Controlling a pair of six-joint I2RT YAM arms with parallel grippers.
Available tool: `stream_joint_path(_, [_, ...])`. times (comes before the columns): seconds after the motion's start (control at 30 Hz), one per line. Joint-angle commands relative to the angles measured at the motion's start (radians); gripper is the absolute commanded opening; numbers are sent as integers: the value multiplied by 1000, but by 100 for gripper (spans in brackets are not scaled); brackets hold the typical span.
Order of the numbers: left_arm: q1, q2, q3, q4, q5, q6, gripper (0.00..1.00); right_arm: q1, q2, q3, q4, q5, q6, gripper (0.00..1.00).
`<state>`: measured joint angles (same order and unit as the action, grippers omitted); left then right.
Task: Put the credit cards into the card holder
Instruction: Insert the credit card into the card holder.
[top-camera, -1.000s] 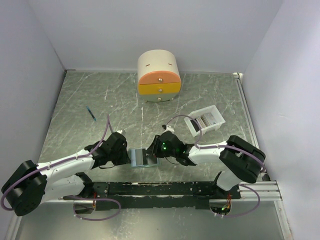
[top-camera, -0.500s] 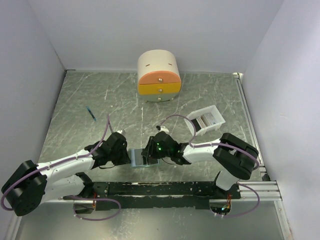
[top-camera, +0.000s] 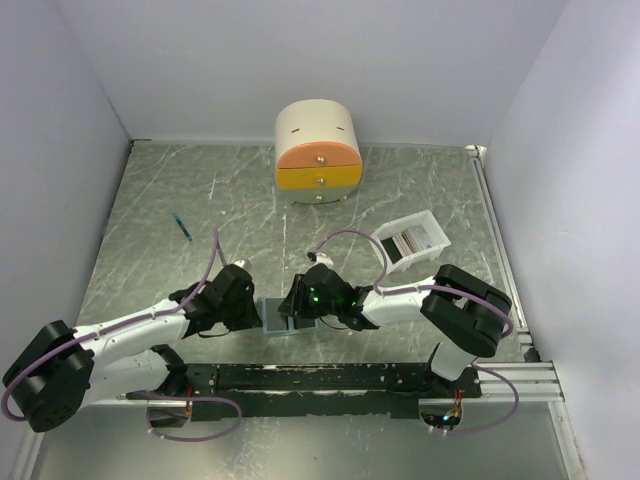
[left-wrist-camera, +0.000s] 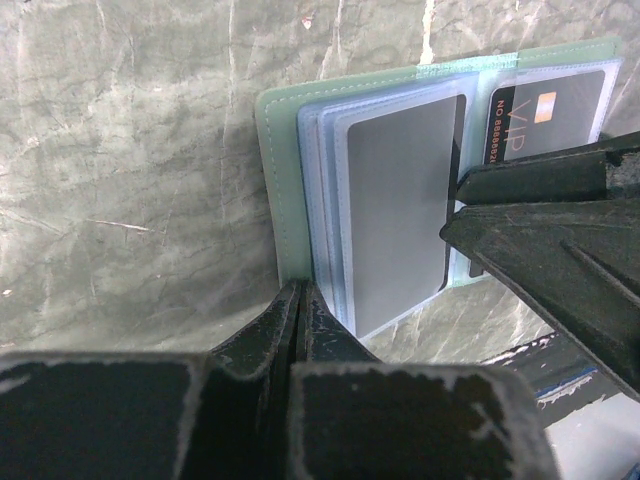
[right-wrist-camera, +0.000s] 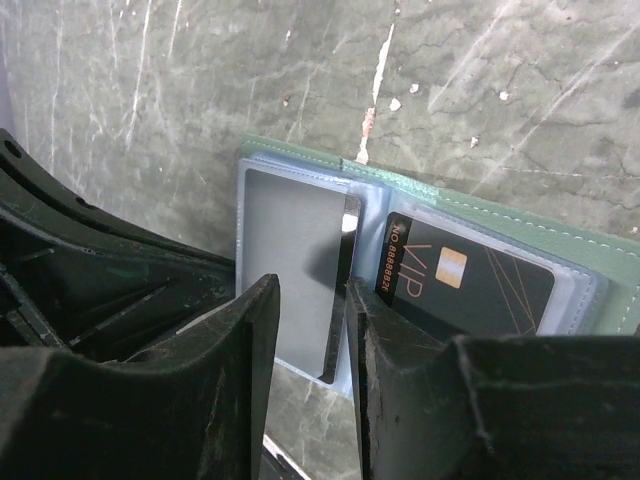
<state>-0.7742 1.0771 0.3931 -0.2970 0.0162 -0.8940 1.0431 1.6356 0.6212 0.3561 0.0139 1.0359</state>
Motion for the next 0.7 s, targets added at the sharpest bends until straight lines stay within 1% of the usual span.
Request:
stream_joint_path(0.0, [-4,-6,-20,21,29,0,8,14,12,5,57,-10,4,33])
stream_joint_path(0.2, [-4,-21,-1,-4,19,1,8,15,-1,8,26,2,-15,33])
stream_joint_path(0.27, [-3,-29,9,-17,16,1,9,14,-19,10,-9,19,-27,32])
stream_joint_path(0.37, [-4,-48,30,-39,10,0,12,14,-51,14,-53,52,-50,29])
stream_joint_path(0.47, [-3,-68,47,-52,9,-3,16,15,-76,20,-80,67,-72,23])
stream_joint_path(0.57, [-3,-60,63,-61,-12,1,18,14,-92,38,-130,90,-99,22])
stream_joint_path(0.67, [-3,-42,72,-58,-4,4,18,14,-84,62,-150,73,-121,22])
